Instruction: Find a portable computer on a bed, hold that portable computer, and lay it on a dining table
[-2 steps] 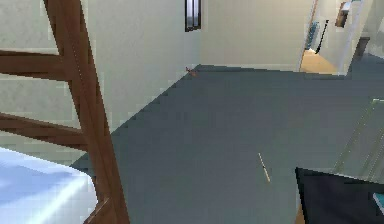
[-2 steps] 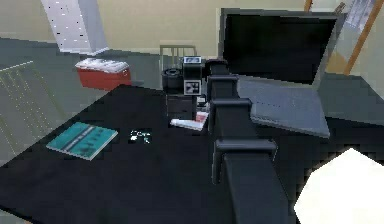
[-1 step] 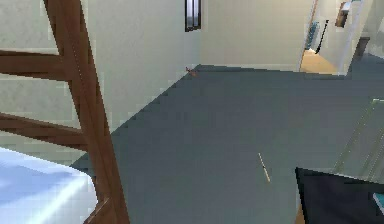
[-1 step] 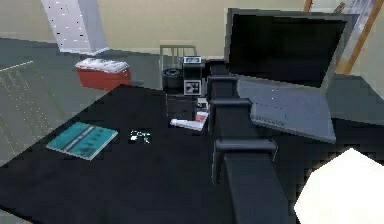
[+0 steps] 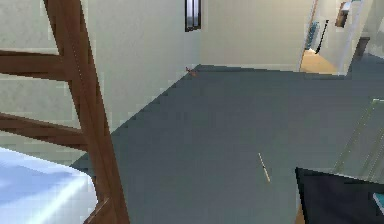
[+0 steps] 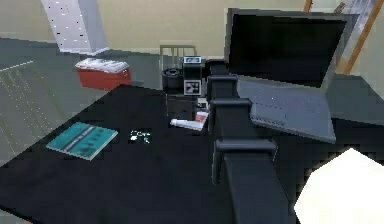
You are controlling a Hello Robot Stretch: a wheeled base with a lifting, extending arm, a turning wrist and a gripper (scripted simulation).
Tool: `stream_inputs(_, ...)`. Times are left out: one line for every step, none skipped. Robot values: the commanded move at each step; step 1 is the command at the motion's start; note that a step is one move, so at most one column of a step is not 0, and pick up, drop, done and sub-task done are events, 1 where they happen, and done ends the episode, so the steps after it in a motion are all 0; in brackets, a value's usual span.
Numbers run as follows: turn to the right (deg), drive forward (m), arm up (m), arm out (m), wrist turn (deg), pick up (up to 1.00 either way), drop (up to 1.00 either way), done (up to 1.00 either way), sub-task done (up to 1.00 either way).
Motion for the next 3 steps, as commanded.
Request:
stream_inputs(0.0, 0.0, 0.0, 0.0, 0.0, 0.0, 1.0, 0.0, 0.0)
stream_inputs(0.0, 0.0, 0.0, -0.1, 0.0, 0.0, 0.0, 0.0, 0.0)
stream_inputs(0.0, 0.0, 0.0, 0.0, 0.0, 0.0, 0.0, 1.0, 0.0)
